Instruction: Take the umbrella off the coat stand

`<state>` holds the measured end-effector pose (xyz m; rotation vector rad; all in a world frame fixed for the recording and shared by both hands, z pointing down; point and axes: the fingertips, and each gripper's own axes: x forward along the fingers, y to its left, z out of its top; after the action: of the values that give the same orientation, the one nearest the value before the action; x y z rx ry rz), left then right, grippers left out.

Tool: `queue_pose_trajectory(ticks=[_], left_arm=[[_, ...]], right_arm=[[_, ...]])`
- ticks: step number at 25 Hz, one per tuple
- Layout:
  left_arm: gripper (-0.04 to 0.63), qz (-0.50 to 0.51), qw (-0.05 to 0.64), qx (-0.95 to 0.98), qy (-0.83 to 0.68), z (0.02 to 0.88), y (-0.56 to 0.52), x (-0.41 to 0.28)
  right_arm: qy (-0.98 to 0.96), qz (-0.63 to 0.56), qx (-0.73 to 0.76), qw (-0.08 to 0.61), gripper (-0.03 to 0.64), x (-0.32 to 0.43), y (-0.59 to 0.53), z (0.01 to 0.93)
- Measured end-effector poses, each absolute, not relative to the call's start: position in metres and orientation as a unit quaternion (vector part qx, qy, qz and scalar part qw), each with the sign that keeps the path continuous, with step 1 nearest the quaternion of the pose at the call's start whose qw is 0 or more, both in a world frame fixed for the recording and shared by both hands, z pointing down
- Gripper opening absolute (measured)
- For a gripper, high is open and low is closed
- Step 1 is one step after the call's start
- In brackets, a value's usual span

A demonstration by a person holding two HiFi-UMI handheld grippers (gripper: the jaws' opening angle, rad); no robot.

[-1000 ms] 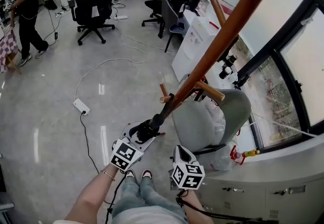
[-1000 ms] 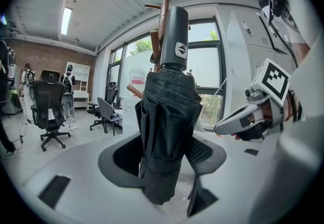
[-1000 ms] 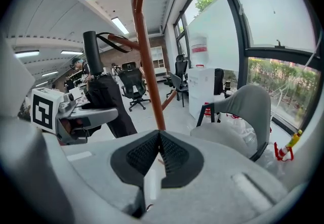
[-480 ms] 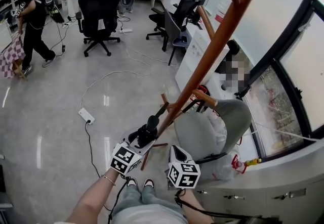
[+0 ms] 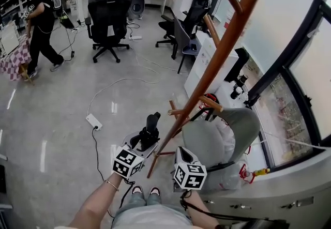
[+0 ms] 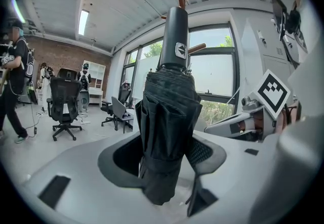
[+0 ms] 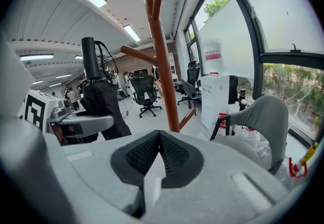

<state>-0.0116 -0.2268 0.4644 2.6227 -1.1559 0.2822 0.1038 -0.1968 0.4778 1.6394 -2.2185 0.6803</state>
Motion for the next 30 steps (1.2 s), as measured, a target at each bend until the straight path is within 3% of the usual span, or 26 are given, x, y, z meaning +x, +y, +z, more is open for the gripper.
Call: queue_pose_trajectory(ticks=[14,30], left_arm=[[0.242,0.07,0.188,0.848,-0.491,0.44,-0.22,-0.04],[0.242,0.062,0.175,0.817,-0.545,0.426,-0.22,-0.055]], right_arm=[[-0.797,0.198,0.553,0.142,0.005,0.095,-0.238,0.452],[-0.806,0.178,0.544,0.152,0.005,0.101,-0.251,0.438]])
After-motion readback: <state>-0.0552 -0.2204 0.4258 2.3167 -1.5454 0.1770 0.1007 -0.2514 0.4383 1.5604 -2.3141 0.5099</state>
